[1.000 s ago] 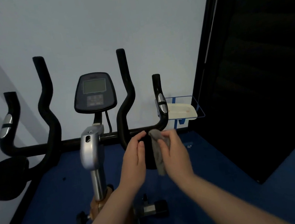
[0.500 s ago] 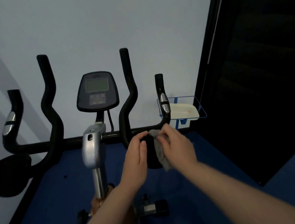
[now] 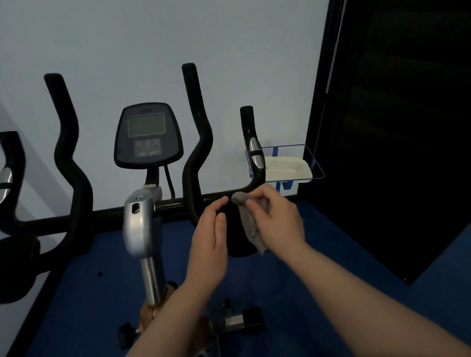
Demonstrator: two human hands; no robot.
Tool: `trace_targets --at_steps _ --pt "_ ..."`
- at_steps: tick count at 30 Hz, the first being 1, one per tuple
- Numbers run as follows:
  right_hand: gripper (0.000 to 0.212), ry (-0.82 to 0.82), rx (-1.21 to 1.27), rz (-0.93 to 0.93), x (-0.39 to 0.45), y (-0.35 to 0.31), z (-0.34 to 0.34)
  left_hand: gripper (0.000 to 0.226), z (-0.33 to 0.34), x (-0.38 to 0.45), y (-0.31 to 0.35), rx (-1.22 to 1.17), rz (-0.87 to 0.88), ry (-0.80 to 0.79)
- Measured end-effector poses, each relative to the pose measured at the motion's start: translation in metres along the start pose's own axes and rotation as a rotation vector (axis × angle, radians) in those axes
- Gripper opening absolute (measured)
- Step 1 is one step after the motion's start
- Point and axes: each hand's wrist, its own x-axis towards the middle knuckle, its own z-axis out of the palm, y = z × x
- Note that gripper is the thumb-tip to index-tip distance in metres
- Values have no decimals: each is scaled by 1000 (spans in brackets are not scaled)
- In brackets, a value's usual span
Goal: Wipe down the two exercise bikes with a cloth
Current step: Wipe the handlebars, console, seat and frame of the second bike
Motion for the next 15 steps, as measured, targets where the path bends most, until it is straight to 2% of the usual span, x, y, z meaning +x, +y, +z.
trace_targets --at_steps 2,4,6,7,10,13,15 --pt "13 49 116 124 11 -1 -4 35 -2 0 2 -12 -17 -9" --pt "16 222 201 207 25 -4 -18 38 -3 -2 4 -26 -17 -15" --pt "10 355 220 164 35 -8 -37 41 -4 -6 5 -63 -11 -12" --pt "8 362 221 95 35 -10 -44 41 -4 -9 4 -97 -14 -3" --pt "24 245 134 -55 18 -20 -42 43 -4 -17 1 -205 -20 49" --pt "16 42 13 -156 -4 -20 -16 43 -4 -17 2 -251 -19 73" --pt "14 35 -114 -267 -14 -12 -1 40 -7 -15 2 -237 -19 59"
